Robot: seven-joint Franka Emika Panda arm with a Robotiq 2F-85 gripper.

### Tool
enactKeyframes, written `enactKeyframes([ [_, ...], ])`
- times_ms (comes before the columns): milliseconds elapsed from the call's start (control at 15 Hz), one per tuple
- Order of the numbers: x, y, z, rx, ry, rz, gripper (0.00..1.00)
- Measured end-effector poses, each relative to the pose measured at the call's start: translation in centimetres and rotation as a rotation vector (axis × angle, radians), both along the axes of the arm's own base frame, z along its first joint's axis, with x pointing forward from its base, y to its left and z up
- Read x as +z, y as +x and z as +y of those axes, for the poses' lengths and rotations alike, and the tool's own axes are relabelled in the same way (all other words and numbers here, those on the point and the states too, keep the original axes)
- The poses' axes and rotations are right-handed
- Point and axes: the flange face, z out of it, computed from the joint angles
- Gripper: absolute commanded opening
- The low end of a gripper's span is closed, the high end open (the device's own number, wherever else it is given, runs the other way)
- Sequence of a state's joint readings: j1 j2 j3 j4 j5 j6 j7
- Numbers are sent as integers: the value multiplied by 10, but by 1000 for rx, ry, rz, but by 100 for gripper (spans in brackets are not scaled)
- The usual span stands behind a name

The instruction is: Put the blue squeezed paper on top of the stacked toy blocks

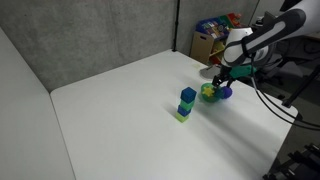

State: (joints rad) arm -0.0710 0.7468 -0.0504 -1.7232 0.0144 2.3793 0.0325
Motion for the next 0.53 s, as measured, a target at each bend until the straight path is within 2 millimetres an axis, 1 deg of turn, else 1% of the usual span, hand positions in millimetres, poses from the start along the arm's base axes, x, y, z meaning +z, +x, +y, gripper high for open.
enactKeyframes([
  [267, -15, 5, 10, -13, -5, 9, 100],
  [333, -18, 6, 11, -19, -9, 11, 75],
  [400, -20, 6, 11, -24, -12, 13, 75],
  [533, -26, 7, 11, -32, -20, 19, 56],
])
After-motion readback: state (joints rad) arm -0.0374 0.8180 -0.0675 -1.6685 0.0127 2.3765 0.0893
